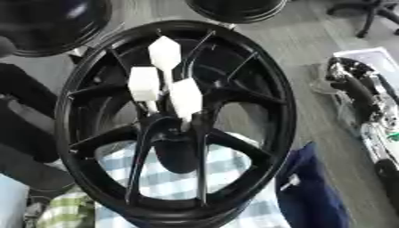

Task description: Pull the pin out of the wheel hub.

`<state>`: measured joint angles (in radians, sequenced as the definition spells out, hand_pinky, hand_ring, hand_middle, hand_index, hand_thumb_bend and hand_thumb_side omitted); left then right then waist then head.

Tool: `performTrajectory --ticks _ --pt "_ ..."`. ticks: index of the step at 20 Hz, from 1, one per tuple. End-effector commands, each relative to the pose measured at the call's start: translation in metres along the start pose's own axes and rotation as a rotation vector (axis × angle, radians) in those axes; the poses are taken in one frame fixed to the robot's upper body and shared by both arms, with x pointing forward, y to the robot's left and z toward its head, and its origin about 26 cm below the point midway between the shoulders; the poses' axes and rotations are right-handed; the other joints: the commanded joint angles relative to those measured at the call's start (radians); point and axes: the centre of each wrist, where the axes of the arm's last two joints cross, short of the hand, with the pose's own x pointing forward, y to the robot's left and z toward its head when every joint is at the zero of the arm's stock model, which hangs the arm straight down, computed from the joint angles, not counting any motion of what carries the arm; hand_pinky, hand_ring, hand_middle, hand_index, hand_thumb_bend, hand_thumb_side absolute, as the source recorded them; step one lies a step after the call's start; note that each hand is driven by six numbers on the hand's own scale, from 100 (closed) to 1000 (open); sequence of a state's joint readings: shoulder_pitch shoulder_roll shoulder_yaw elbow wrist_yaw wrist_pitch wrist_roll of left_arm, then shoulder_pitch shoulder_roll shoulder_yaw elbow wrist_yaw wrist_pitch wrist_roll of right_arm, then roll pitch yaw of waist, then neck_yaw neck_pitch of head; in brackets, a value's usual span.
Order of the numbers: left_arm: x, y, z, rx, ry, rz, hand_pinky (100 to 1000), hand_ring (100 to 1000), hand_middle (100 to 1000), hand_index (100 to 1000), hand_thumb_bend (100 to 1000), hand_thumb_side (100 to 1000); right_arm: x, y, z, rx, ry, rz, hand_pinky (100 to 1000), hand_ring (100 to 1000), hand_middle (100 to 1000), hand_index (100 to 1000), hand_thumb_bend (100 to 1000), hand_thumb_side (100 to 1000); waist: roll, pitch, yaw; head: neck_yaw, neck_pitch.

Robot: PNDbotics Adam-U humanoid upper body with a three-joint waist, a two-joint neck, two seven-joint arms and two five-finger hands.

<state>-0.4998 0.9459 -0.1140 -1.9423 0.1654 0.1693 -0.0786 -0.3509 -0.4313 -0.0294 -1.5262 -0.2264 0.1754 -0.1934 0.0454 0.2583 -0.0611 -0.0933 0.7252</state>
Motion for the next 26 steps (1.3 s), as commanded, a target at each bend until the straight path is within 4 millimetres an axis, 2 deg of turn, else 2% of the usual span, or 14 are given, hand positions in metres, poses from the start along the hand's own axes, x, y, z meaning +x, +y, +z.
performTrajectory --ticks 1,6,11,19,21,26 --pt "0.025 0.014 -0.001 -0.157 -0.02 -0.148 780 720 700 757 813 327 0.011 -0.008 -0.002 0.001 -0.033 0.037 832 748 700 796 173 475 0.001 -0.028 -0.002 0.004 0.002" --pt "0.047 0.014 -0.014 -0.456 -0.025 -0.277 805 756 737 788 666 401 0.01 -0.008 -0.002 0.011 -0.028 0.047 832 748 700 796 173 475 0.004 -0.034 -0.004 0.005 0.005" --pt "0.067 0.009 -0.029 -0.629 -0.042 -0.364 809 762 744 797 638 411 0.008 -0.009 -0.001 0.014 -0.021 0.052 832 748 700 796 173 475 0.004 -0.038 -0.005 0.003 0.006" --pt "0.089 -0.008 -0.046 -0.73 -0.05 -0.385 793 749 726 791 641 381 0.006 -0.008 -0.001 0.02 -0.012 0.054 832 748 700 795 174 475 0.005 -0.042 -0.005 -0.005 0.009" --pt "0.094 -0.014 -0.052 -0.742 -0.048 -0.387 785 742 716 784 611 413 0.005 -0.009 0.0 0.021 -0.009 0.055 832 748 700 795 174 475 0.005 -0.044 -0.004 -0.005 0.009" --pt "0.095 -0.028 -0.071 -0.735 -0.028 -0.412 774 733 705 774 594 412 0.003 -0.008 0.001 0.024 -0.001 0.054 832 748 701 795 175 476 0.005 -0.046 -0.004 -0.006 0.008"
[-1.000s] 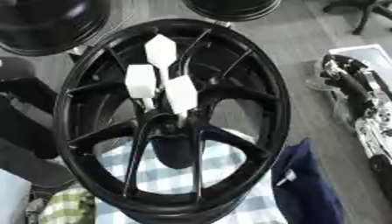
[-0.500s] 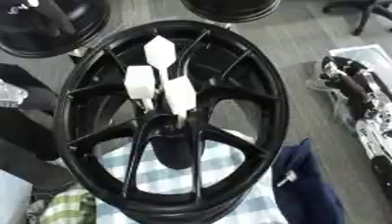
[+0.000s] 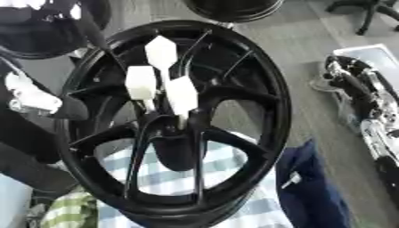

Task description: Pull the pin out of the wheel hub.

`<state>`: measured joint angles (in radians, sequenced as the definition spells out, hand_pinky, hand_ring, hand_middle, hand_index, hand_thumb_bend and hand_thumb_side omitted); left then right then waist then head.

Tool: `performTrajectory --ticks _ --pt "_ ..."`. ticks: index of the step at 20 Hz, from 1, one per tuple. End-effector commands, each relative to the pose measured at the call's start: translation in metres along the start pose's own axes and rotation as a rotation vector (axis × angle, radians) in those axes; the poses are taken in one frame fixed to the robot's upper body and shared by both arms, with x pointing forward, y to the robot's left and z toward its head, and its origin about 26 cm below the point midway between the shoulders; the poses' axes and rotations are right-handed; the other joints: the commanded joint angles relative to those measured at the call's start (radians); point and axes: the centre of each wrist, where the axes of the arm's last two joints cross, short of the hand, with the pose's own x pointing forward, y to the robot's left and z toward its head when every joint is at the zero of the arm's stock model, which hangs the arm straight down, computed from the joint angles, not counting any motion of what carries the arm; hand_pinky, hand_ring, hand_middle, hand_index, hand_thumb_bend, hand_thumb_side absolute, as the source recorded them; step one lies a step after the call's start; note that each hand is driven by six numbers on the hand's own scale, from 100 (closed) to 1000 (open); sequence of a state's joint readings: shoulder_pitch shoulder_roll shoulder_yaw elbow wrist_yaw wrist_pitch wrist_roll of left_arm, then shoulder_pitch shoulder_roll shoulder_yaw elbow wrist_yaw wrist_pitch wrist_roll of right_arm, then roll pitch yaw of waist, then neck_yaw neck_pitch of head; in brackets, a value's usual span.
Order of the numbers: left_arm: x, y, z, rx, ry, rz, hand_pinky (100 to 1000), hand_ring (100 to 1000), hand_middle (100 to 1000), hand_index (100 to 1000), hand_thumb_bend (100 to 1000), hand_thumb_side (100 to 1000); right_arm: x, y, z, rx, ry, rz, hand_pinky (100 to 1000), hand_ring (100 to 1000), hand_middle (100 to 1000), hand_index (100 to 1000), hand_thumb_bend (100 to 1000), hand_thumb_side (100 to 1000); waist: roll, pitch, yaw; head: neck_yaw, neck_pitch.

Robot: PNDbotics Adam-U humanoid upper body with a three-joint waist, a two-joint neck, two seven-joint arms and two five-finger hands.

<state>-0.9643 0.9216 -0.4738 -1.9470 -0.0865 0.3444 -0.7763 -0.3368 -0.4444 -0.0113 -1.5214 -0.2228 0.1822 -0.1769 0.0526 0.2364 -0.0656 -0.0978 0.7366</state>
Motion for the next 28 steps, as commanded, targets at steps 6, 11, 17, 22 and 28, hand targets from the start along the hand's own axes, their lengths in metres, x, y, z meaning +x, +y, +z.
performTrajectory --ticks 6,11,17,22,28 --pt "-0.007 0.004 -0.027 0.0 0.07 -0.017 763 718 688 764 591 402 0.006 -0.008 -0.002 -0.002 -0.019 0.029 832 748 701 795 174 477 0.0 -0.023 0.001 -0.006 -0.002" --pt "-0.011 0.004 -0.039 -0.003 0.08 -0.018 762 716 686 762 590 400 0.006 -0.007 -0.001 -0.001 -0.018 0.028 832 748 701 795 174 477 0.0 -0.023 0.001 -0.006 -0.002" --pt "-0.017 -0.001 -0.056 -0.039 0.098 0.006 751 697 666 748 568 373 0.005 -0.006 -0.001 -0.001 -0.016 0.024 831 748 701 795 175 477 0.001 -0.02 -0.005 -0.003 -0.004" --pt "-0.02 -0.003 -0.062 -0.06 0.101 0.017 751 697 667 749 568 365 0.004 -0.006 -0.001 -0.003 -0.012 0.022 831 747 701 795 175 477 0.001 -0.019 -0.006 -0.003 -0.004" --pt "-0.023 -0.004 -0.067 -0.072 0.111 0.02 752 701 672 752 566 355 0.005 -0.006 -0.002 -0.003 -0.014 0.019 831 747 701 795 175 477 0.001 -0.019 -0.008 -0.005 -0.008"
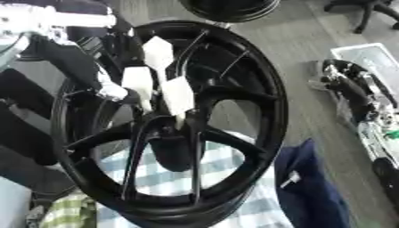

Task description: Pull the pin out of the wheel hub.

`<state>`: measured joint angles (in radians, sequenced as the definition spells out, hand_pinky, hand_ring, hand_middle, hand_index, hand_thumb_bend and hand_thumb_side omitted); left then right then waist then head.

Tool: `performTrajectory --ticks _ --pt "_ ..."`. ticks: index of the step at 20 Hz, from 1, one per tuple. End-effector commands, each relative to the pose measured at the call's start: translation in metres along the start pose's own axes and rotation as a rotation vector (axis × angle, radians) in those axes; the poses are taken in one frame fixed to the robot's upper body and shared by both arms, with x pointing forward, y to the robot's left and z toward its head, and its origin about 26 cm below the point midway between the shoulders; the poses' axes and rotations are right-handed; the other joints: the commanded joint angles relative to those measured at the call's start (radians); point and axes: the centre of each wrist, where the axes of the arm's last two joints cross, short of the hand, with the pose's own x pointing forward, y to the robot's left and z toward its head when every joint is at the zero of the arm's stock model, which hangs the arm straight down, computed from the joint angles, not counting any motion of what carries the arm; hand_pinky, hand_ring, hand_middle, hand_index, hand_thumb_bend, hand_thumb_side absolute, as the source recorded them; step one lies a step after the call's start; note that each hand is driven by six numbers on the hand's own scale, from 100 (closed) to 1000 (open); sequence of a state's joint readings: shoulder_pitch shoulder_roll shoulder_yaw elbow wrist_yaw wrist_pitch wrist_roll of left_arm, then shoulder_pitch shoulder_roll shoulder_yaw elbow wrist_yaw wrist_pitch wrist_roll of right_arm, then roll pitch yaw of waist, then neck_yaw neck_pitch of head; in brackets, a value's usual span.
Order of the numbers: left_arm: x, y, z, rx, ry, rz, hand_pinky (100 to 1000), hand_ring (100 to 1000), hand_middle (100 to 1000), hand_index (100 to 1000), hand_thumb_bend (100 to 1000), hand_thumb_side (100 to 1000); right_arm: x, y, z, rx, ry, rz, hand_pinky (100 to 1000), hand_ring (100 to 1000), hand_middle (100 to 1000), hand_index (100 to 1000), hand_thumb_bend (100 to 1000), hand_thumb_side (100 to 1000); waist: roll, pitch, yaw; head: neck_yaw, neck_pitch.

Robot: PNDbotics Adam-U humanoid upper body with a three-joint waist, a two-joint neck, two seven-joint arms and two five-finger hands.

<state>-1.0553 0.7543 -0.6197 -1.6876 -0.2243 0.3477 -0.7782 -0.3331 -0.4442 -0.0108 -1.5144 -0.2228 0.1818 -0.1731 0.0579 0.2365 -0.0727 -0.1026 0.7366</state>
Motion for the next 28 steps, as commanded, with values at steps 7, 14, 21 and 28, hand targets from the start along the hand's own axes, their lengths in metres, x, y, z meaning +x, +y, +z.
performTrajectory --ticks 7,14,21,28 --pt "-0.002 0.006 -0.002 -0.009 0.024 -0.02 753 704 676 753 547 323 0.008 -0.005 -0.002 -0.004 -0.024 0.017 831 747 701 795 175 477 -0.003 -0.018 -0.003 0.002 -0.012" --pt "-0.01 0.004 -0.007 -0.017 0.067 -0.055 749 700 670 751 516 309 0.007 -0.004 -0.002 -0.003 -0.023 0.017 831 747 701 795 175 478 -0.002 -0.017 -0.002 0.009 -0.013" --pt "-0.016 0.001 -0.014 -0.025 0.077 -0.055 738 684 648 723 498 245 0.007 -0.004 -0.002 0.0 -0.021 0.016 831 747 701 795 174 479 -0.003 -0.016 -0.002 0.015 -0.013" --pt "-0.017 0.0 -0.019 -0.039 0.08 -0.057 725 662 623 673 465 226 0.006 -0.004 -0.002 -0.001 -0.02 0.014 831 747 701 795 174 479 -0.001 -0.016 -0.003 0.018 -0.015"
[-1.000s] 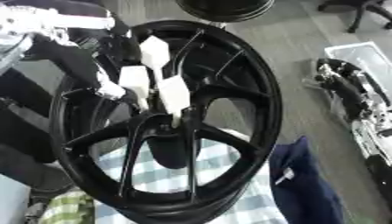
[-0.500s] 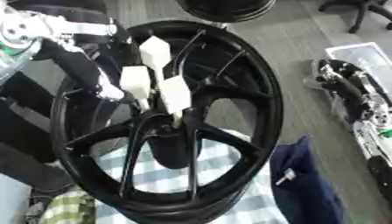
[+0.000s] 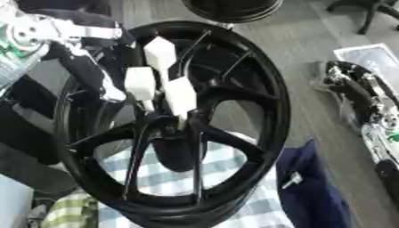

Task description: Pull the pin out of the wheel hub.

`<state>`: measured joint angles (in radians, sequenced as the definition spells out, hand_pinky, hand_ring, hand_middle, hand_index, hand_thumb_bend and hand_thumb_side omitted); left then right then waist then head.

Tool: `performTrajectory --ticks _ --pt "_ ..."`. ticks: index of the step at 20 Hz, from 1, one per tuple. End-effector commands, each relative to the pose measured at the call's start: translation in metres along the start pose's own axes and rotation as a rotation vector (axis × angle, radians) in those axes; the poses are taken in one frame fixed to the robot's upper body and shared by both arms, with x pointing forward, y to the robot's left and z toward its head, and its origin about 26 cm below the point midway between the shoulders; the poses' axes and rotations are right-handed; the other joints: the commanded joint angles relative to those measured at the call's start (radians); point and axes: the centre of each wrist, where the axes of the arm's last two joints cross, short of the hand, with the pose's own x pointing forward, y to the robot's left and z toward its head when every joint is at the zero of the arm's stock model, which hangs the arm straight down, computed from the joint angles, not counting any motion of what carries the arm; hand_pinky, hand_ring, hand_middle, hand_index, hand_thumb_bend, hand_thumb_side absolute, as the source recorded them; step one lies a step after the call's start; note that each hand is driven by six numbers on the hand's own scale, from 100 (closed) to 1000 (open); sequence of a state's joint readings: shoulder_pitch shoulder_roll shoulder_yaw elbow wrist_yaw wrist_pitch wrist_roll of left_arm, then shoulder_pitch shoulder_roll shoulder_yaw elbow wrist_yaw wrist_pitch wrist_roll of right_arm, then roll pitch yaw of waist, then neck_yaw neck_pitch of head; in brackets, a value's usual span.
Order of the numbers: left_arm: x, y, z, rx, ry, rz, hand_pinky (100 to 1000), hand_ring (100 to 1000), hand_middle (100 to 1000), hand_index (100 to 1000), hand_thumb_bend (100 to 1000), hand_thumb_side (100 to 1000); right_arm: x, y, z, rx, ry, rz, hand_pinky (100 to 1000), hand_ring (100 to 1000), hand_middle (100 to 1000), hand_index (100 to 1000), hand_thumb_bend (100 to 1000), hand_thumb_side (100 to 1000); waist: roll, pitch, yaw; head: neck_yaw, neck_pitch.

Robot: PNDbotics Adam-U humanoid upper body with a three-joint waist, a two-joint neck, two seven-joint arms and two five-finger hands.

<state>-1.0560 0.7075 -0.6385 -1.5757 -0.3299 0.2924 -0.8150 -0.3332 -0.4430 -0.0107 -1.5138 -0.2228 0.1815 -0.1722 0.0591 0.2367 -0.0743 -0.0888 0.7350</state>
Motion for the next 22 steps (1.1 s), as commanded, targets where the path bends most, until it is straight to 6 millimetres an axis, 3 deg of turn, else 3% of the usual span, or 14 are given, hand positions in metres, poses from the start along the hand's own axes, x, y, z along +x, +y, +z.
performTrajectory --ticks 1,7,9,12,18,22 --pt "0.0006 0.0071 0.0028 0.014 0.012 -0.019 724 661 622 667 467 227 0.0064 -0.004 -0.0018 -0.002 -0.02 0.015 831 747 701 795 174 479 -0.002 -0.016 -0.002 0.004 -0.014" --pt "0.0003 0.0072 -0.0029 0.024 0.012 -0.027 717 650 612 581 455 178 0.0058 -0.0039 -0.0016 -0.003 -0.018 0.014 831 747 701 795 174 480 -0.001 -0.016 -0.004 0.005 -0.017" --pt "0.0003 0.0079 -0.0028 0.027 0.009 -0.027 720 659 624 637 504 214 0.0055 -0.0041 -0.0015 -0.003 -0.018 0.014 831 747 701 795 174 480 -0.001 -0.016 -0.004 0.005 -0.017" --pt "0.0028 0.0099 -0.0021 0.034 -0.004 -0.032 720 658 622 645 521 216 0.005 -0.004 -0.0013 -0.002 -0.015 0.014 831 747 701 795 174 481 0.0 -0.016 -0.005 0.006 -0.018" --pt "0.0049 0.0119 -0.0043 0.042 -0.005 -0.032 710 633 590 569 441 158 0.0044 -0.0041 -0.0013 -0.002 -0.013 0.014 831 747 702 795 174 482 0.001 -0.016 -0.007 0.007 -0.017" --pt "0.0053 0.0125 -0.0046 0.045 -0.003 -0.035 707 628 584 528 434 122 0.0042 -0.0041 -0.0014 -0.002 -0.013 0.014 831 747 702 795 174 482 0.002 -0.017 -0.008 0.007 -0.018"
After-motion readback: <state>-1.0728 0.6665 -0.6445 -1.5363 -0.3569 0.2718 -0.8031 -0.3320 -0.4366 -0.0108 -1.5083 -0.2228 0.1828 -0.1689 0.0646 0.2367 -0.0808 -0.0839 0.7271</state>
